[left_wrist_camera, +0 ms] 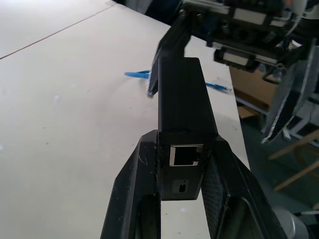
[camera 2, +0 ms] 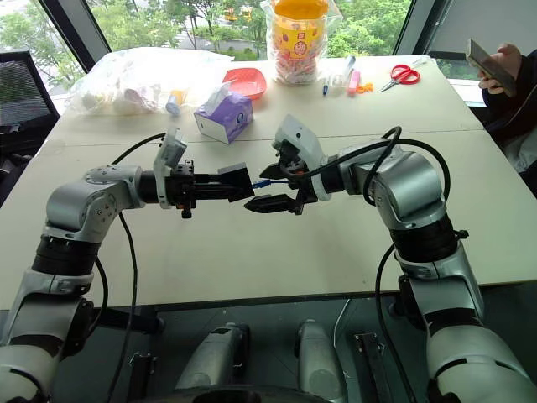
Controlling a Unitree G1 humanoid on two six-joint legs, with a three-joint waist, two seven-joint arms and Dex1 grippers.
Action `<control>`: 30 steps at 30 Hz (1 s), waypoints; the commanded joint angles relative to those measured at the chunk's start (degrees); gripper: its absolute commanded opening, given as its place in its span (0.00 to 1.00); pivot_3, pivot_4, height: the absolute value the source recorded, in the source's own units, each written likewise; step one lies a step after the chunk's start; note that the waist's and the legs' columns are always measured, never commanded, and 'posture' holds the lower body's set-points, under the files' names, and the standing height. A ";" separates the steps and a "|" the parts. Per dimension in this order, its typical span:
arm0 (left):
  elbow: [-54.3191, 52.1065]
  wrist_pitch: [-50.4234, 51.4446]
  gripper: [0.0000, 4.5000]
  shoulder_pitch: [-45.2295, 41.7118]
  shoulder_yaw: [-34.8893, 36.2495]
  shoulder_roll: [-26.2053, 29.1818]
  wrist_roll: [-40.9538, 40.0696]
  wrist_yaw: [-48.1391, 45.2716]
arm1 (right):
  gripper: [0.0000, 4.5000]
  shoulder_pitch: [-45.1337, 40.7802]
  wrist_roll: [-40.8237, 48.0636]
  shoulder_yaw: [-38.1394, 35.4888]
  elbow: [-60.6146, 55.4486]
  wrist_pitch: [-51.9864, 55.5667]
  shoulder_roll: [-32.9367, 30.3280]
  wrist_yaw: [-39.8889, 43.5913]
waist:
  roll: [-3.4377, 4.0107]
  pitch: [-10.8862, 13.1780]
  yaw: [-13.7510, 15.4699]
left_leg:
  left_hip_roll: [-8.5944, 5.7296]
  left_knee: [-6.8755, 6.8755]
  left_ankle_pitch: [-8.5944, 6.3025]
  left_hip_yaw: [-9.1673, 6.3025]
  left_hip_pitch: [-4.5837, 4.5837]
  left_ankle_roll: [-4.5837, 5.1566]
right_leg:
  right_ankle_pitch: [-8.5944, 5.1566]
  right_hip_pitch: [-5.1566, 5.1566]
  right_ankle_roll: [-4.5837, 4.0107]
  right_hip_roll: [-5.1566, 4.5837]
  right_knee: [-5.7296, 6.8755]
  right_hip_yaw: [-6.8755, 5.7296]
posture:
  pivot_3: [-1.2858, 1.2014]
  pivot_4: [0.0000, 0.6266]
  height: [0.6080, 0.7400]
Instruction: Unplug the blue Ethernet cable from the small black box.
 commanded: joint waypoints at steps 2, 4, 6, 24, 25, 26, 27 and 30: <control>-3.62 0.26 0.11 0.42 -0.23 1.84 -0.83 -2.02 | 0.97 -3.35 -0.15 2.32 2.86 -4.86 -1.48 2.39 | -0.01 0.01 0.00 | 0.00 0.00 0.00 0.12 -0.01 0.00 | 0.00 0.00 0.01 0.00 0.00 0.00 | 0.52 0.24 1.00; -3.85 0.22 0.11 0.57 -0.14 2.06 -0.74 -2.14 | 0.92 -4.05 -0.10 3.21 3.93 -6.13 -1.92 3.20 | -0.01 0.01 0.02 | 0.00 0.00 0.00 0.15 -0.01 0.00 | 0.00 0.00 0.01 0.01 0.00 0.00 | 0.52 0.24 1.00; -3.95 0.07 0.11 0.61 -0.29 2.62 -0.62 -2.56 | 0.78 -4.78 -0.13 4.24 4.71 -7.17 -2.69 4.60 | -0.01 0.02 0.03 | 0.00 0.01 0.00 0.15 -0.01 0.00 | 0.00 0.00 0.01 0.00 0.00 0.00 | 0.52 0.24 1.00; -4.32 -2.84 0.11 1.04 -1.79 4.84 0.90 -4.48 | 0.32 -10.04 -1.59 11.86 7.91 -10.03 -5.89 13.39 | -0.02 0.10 0.05 | 0.01 0.01 0.00 0.16 -0.05 0.00 | -0.01 -0.05 0.03 0.00 -0.01 0.00 | 0.52 0.24 1.00; -4.40 -2.82 0.11 1.01 -1.78 4.77 0.90 -4.47 | 0.32 -9.96 -1.86 12.05 8.00 -10.33 -5.78 13.46 | -0.02 0.10 0.05 | 0.01 0.01 0.00 0.16 -0.05 0.00 | -0.01 -0.05 0.03 0.00 -0.01 0.00 | 0.52 0.24 1.00; -4.48 -2.79 0.11 1.00 -1.79 4.72 0.88 -4.50 | 0.32 -9.93 -2.15 12.22 8.17 -10.65 -5.65 13.49 | -0.03 0.10 0.04 | 0.01 0.01 0.00 0.16 -0.05 0.00 | -0.01 -0.05 0.03 0.00 -0.01 0.00 | 0.52 0.24 1.00; -4.55 -2.80 0.11 1.00 -1.81 4.70 0.89 -4.55 | 0.32 -9.94 -2.46 12.35 8.42 -11.04 -5.49 13.48 | -0.02 0.10 0.03 | 0.01 0.01 0.00 0.16 -0.06 0.00 | -0.01 -0.06 0.03 0.00 -0.01 0.00 | 0.52 0.24 1.00; -4.80 -2.79 0.11 1.18 -1.79 4.75 0.88 -4.63 | 0.32 -10.03 -2.81 12.51 8.70 -11.41 -5.23 13.46 | -0.02 0.11 0.04 | 0.01 0.01 0.00 0.16 -0.08 0.00 | -0.01 -0.09 0.03 0.00 -0.01 0.00 | 0.52 0.24 1.00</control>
